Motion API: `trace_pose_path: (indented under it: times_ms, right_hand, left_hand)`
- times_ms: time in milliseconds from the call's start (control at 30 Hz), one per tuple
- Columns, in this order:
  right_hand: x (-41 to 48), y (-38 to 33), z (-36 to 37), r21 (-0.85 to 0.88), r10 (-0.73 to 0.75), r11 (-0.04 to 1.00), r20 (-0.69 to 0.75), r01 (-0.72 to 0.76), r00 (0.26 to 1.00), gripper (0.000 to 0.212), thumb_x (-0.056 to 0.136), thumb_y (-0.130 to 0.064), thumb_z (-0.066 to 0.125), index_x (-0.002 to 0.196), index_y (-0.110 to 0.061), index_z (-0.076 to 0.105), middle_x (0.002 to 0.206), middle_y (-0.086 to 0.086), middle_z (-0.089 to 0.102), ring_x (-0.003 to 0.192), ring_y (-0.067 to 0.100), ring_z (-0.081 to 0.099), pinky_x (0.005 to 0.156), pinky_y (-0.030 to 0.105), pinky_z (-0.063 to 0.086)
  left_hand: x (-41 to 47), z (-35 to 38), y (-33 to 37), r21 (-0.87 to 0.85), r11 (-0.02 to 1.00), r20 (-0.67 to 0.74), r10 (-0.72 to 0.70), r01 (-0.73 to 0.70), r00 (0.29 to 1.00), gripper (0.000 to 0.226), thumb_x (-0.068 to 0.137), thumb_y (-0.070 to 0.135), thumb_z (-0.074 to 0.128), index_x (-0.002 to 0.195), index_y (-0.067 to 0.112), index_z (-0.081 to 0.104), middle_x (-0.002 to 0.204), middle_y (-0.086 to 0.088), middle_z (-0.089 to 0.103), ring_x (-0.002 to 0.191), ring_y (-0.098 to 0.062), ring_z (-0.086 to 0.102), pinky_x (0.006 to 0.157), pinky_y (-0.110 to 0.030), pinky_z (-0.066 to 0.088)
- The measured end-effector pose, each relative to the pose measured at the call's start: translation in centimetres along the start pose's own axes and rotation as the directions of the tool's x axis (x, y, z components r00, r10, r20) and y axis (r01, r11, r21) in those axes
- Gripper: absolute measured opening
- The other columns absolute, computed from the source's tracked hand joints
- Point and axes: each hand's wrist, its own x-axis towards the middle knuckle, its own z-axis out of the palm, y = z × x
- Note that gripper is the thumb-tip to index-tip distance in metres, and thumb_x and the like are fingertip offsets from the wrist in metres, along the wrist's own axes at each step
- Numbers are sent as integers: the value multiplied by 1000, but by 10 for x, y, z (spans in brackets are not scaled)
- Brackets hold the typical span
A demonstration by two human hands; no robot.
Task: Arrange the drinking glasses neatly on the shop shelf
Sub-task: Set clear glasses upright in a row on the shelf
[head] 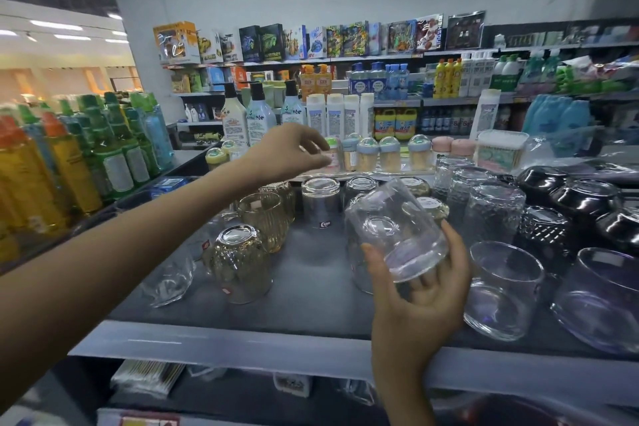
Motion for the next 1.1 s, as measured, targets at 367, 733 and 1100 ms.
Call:
trace_pose_path:
  times_ms: [367,733,1100]
  right_hand:
    - [67,-57,40,-672,114,600,609,434,785,103,57,-52,96,142,-33,43,133,-17,55,112,3,57,95,24,48]
    - [123,-22,102,-569,473,274,782,775,407,81,74,-38,89,141,-14,50,136,6,59,111,17,55,87,26,40]
    - [133,48,101,-525,554,208,759,826,342,71,69,-29,88,130,-12,56,118,6,61,105,23,58,85,34,48]
  left_hand:
    - [-129,-8,37,-300,950,-204,26,-88,979,32,98,44,65,129,35,70,126,15,67,115,2,61,98,-20,51]
    - [-119,76,31,-610,783,-271,-354,125,895,56,99,46,52,152,28,45,144,0,58,134,-18,53,114,-47,42]
    - [-106,125,16,-713,657,-209,-532,245,821,57,99,26,62,153,25,44,137,-4,59,128,-19,55,108,-33,42]
